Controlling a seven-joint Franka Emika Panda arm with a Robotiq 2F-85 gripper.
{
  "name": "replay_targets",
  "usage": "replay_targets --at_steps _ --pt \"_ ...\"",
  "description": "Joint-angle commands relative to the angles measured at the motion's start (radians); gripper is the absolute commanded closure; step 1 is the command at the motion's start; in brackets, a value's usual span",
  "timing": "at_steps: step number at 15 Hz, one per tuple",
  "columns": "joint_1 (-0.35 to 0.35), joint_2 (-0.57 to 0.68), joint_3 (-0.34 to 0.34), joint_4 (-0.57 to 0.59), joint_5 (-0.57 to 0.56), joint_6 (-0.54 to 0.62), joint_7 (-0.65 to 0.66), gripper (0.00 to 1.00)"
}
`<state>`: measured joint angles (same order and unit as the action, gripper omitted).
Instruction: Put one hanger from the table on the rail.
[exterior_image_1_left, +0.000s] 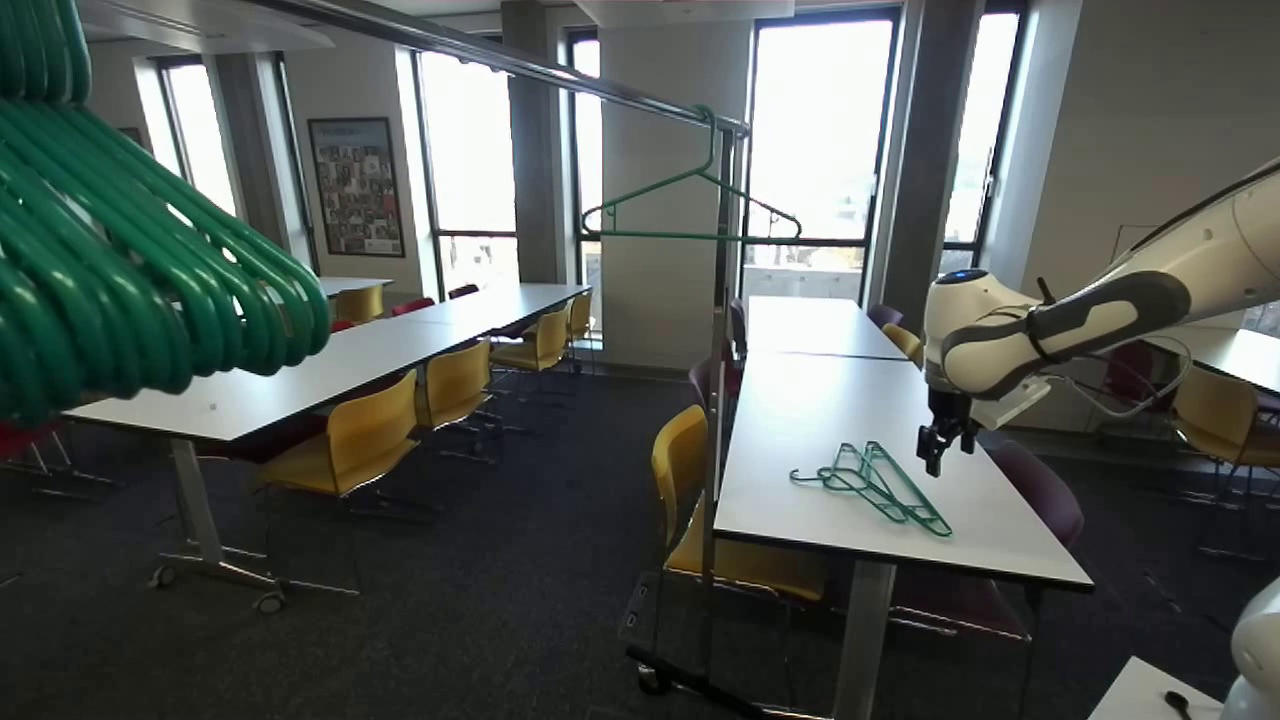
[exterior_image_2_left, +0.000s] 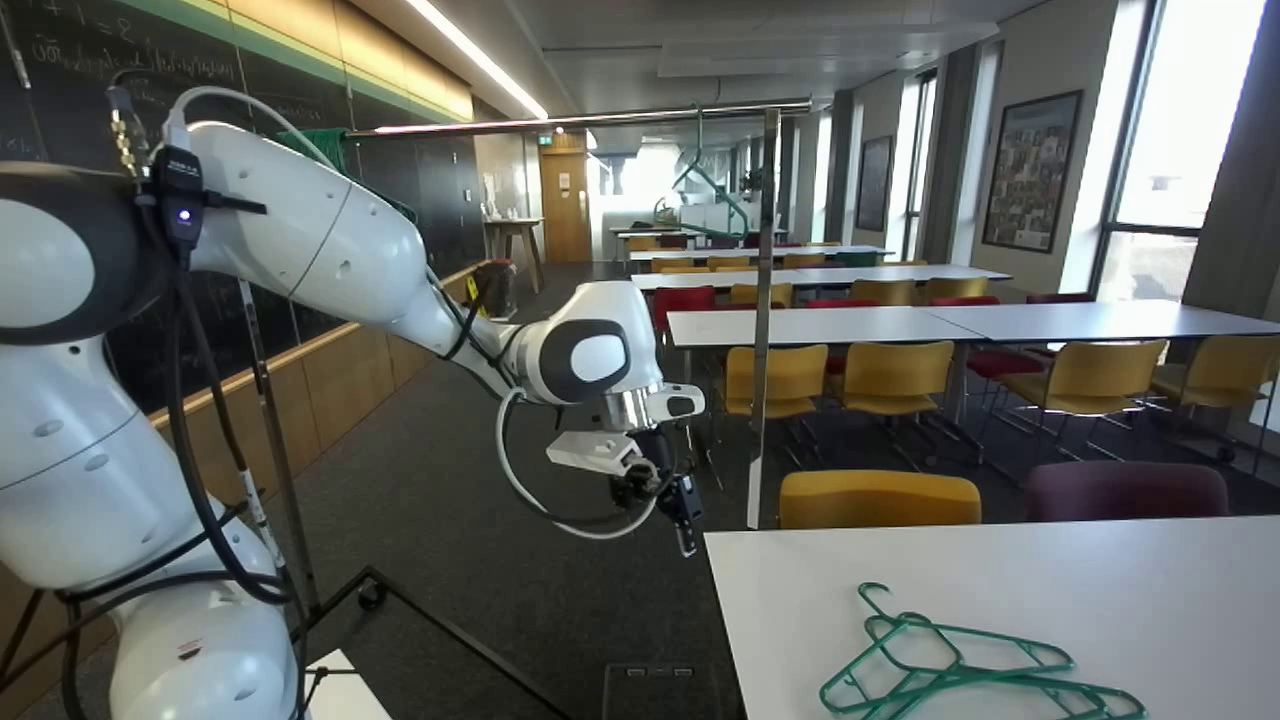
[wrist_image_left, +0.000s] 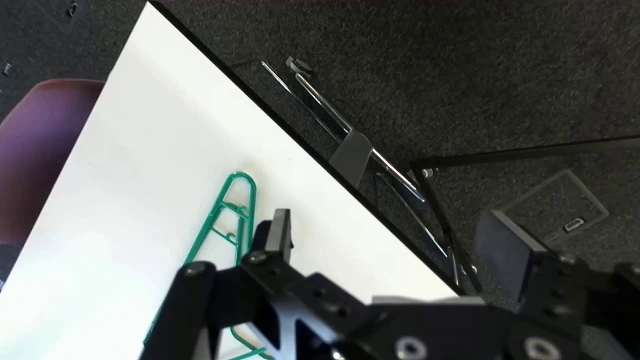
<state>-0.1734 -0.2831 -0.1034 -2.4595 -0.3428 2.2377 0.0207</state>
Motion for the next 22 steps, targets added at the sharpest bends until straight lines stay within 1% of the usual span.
replay_targets --at_steps 1,3,4,5,7,16,18,19,22 --pt "-0.019 0.139 -0.067 0.063 0.038 0.113 -0.063 0.0" --pt "-0.027 0.207 -0.093 0.095 0.061 0.146 -0.074 0.0" --pt "-0.031 0.235 -0.099 0.114 0.069 0.149 -0.044 0.0" --pt "-0.022 0.174 -0.087 0.056 0.037 0.134 -0.031 0.0" --pt "-0.022 0.205 -0.093 0.066 0.039 0.137 -0.03 0.0" --pt "-0.02 0.198 -0.088 0.066 0.039 0.136 -0.029 0.0" --pt "-0.019 0.211 -0.098 0.074 0.083 0.145 -0.103 0.0" --pt "-0.022 0.221 -0.103 0.077 0.088 0.184 -0.122 0.0" --pt "-0.025 0.253 -0.116 0.098 0.153 0.251 -0.19 0.0"
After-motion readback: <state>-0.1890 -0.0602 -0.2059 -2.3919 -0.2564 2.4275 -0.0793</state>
